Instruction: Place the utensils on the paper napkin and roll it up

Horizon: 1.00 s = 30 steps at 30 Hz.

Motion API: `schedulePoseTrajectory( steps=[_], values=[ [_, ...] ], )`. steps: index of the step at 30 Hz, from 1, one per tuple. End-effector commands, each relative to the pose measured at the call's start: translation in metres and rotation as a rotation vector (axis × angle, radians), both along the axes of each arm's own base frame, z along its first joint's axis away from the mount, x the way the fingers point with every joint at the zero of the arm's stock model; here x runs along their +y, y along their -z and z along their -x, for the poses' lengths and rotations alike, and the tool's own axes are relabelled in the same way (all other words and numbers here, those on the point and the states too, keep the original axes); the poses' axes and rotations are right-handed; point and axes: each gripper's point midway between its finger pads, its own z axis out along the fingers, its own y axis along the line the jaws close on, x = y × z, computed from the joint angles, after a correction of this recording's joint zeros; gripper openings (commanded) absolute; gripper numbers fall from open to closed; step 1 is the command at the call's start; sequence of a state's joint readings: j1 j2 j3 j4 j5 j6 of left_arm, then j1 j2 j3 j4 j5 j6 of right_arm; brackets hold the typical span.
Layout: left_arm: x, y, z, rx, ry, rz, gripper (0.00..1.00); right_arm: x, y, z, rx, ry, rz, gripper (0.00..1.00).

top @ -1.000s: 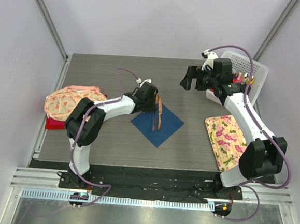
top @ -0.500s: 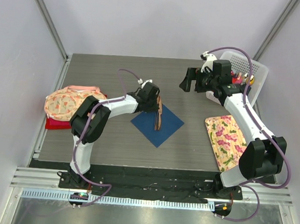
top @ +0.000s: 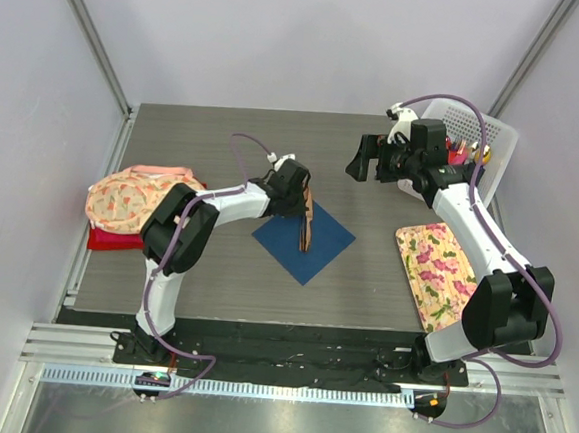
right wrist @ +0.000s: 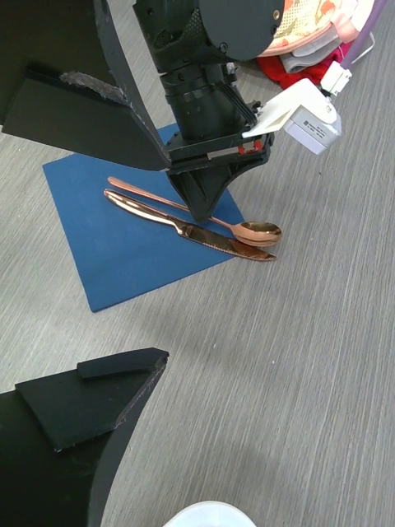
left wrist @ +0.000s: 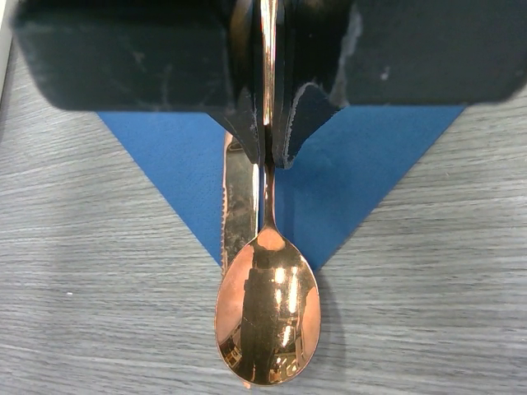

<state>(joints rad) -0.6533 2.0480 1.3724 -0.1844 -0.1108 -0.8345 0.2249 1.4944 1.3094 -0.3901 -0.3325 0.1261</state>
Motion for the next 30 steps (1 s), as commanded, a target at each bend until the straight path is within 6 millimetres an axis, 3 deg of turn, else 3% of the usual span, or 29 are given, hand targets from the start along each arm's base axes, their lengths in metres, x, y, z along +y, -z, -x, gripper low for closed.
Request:
schedulePoseTrajectory(
  steps=[1, 10, 16, 19, 20, 23, 24, 26, 27, 29, 30],
  values=[
    [-0.004, -0.015, -0.017, -0.059, -0.024, 0.015, 0.09, 0.003, -0.028, 0.003, -0.083, -0.021, -0.021, 1.00],
    [-0.001, -0.013, -0.015, -0.051, -0.027, 0.009, 0.24, 0.004, -0.029, 0.003, -0.080, -0.023, -0.027, 1.00],
    [-0.004, -0.024, -0.015, -0.056, -0.026, 0.037, 0.27, 0.005, -0.030, 0.003, -0.079, -0.027, -0.032, 0.99],
    [-0.005, -0.051, -0.018, -0.105, 0.004, 0.045, 0.31, 0.006, -0.032, 0.002, -0.081, -0.027, -0.034, 1.00],
    [-0.004, -0.072, -0.019, -0.138, 0.012, 0.063, 0.34, 0.006, -0.031, 0.002, -0.079, -0.028, -0.036, 1.00],
    [0.006, -0.099, -0.018, -0.189, 0.075, 0.039, 0.38, 0.007, -0.035, 0.000, -0.086, -0.033, -0.039, 1.00],
    [0.010, -0.121, -0.014, -0.225, 0.100, 0.044, 0.40, 0.007, -0.039, -0.001, -0.095, -0.035, -0.037, 1.00],
    [0.021, -0.127, -0.004, -0.251, 0.183, 0.011, 0.47, 0.007, -0.044, -0.002, -0.108, -0.038, -0.034, 1.00],
    [0.026, -0.147, 0.003, -0.297, 0.212, 0.021, 0.50, 0.007, -0.048, -0.003, -0.117, -0.043, -0.028, 1.00],
    [0.028, -0.147, 0.025, -0.355, 0.383, 0.010, 0.57, 0.010, -0.053, -0.002, -0.119, -0.064, -0.038, 1.00],
    [0.032, -0.167, 0.035, -0.420, 0.438, 0.014, 0.59, 0.013, -0.057, -0.001, -0.116, -0.072, -0.051, 1.00]
  ],
)
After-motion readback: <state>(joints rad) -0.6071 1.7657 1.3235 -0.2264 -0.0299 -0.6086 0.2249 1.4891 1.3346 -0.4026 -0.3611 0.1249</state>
